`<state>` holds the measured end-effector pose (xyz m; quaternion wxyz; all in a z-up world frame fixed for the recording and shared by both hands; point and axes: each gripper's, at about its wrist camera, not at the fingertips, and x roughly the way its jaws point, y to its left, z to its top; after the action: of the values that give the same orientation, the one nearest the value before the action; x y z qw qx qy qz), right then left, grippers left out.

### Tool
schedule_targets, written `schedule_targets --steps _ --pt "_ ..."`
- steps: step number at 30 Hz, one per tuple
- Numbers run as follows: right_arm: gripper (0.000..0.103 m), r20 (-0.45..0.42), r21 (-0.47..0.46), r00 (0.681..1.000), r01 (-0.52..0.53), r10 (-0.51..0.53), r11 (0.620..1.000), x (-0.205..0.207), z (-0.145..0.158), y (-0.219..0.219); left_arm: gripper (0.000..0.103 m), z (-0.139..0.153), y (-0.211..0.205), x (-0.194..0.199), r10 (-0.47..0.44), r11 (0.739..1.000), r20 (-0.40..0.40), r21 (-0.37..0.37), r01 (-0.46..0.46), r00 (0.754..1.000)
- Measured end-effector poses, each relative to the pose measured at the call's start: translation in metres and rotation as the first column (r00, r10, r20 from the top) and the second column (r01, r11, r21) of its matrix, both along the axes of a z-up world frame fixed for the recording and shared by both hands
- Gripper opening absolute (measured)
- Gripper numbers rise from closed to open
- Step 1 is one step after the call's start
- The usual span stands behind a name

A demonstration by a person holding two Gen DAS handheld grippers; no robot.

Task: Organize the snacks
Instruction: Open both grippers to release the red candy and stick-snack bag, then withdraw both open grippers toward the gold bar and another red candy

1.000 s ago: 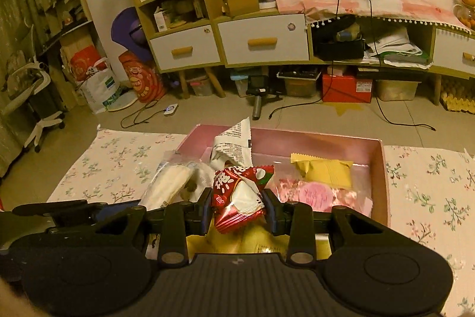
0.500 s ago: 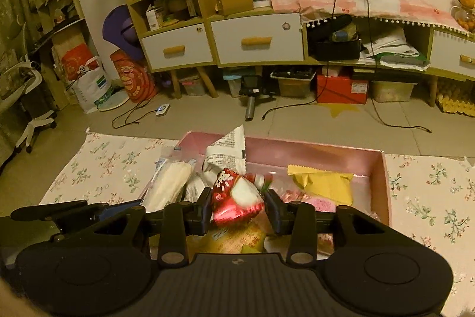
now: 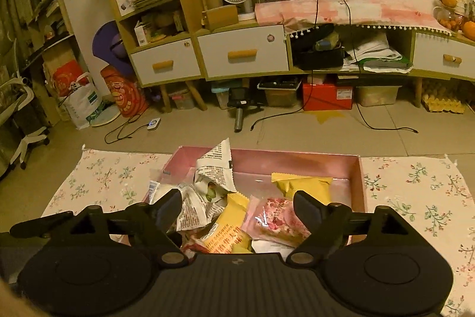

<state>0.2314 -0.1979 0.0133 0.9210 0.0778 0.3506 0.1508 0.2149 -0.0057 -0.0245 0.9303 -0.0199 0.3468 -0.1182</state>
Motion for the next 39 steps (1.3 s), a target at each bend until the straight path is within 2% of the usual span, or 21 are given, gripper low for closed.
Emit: schedule_targets --steps 17,21,30,39 --pt "0.071 0.010 -0.032 1.000 0.025 -0.025 0.999 -0.039 0.011 -0.011 0.088 0.008 0.002 -0.043 -0.031 0.999 -0.033 0.043 0.032 0.999" --pt "0.072 0.005 -0.039 1.000 0.024 -0.024 0.999 -0.053 0.009 -0.016 0.092 0.002 0.005 -0.060 -0.034 0.997 -0.047 0.068 0.038 0.998" --pt "0.074 -0.002 -0.073 1.000 0.030 -0.030 0.997 -0.090 0.000 -0.029 0.093 -0.021 0.014 -0.093 -0.001 0.996 -0.117 0.092 0.011 0.993" --pt "0.077 -0.017 -0.083 0.999 0.039 -0.041 0.996 -0.125 -0.027 -0.034 0.093 -0.037 0.019 -0.119 0.015 0.993 -0.151 0.114 0.002 0.988"
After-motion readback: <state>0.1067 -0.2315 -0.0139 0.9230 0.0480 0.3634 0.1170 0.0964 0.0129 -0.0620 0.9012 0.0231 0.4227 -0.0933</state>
